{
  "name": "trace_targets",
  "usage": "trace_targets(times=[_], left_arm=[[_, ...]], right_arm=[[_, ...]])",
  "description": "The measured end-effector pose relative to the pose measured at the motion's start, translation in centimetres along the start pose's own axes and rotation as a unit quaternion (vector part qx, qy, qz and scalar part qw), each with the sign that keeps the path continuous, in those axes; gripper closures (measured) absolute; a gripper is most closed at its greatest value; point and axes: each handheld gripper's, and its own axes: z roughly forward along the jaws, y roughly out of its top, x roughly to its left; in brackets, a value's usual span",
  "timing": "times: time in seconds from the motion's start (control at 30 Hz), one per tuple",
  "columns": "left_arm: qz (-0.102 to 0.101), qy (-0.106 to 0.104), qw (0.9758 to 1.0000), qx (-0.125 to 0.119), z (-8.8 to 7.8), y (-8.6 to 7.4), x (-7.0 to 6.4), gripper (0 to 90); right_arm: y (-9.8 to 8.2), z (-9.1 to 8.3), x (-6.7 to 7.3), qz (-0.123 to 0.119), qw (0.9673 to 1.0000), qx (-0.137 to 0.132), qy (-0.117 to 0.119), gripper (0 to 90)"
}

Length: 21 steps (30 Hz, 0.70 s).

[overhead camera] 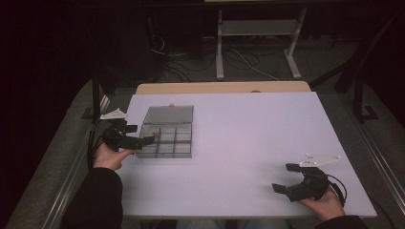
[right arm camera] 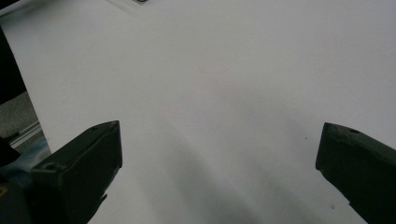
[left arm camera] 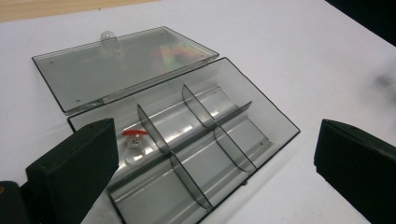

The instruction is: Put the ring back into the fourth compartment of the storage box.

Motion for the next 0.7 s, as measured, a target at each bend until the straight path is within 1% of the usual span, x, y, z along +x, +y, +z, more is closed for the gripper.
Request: trace_targets(times=[0.1,0.13,0.2,0.27,0.33,0.53,0.6,0.67,0.7], left_arm=[[0.007,-0.004,1.0,-0.003,-0.1,-0.4,-0.6,0.0],[0.006,-0.005,0.9999,-0.007,-0.1,-0.6,-0.8,0.0],[0.01,-0.007,0.9999,-0.01,-0.1,-0.8,-1.2,0.0],[0.015,-0.008,0.9998,-0.01,-0.2,-1.1,-1.6,0.0],[0.014,-0.012,0.9996,-0.019,-0.2,-1.4,-2.0,0.0],[0.026,-0.019,0.9994,-0.015,0.1,-2.3,-3.2,0.0],[0.026,-0.023,0.9993,-0.018,0.3,-2.5,-3.6,0.0],[0.031,-0.029,0.9989,-0.018,0.4,-2.8,-4.0,0.0],[0.03,-0.032,0.9988,-0.019,0.5,-2.9,-4.2,0.0]], right_arm=[[0.0,0.0,0.0,0.0,1.0,0.0,0.0,0.0],[0.0,0.0,0.0,0.0,1.0,0.0,0.0,0.0],[0.0,0.0,0.0,0.0,1.0,0.0,0.0,0.0],[0.0,0.0,0.0,0.0,1.0,0.001,0.0,0.0],[0.0,0.0,0.0,0.0,1.0,0.0,0.0,0.0],[0.0,0.0,0.0,0.001,1.0,0.001,-0.001,0.0],[0.0,0.0,0.0,0.001,1.0,0.001,-0.001,0.0],[0.0,0.0,0.0,0.0,1.0,0.0,-0.001,0.0],[0.0,0.0,0.0,0.001,1.0,0.0,-0.001,0.0]])
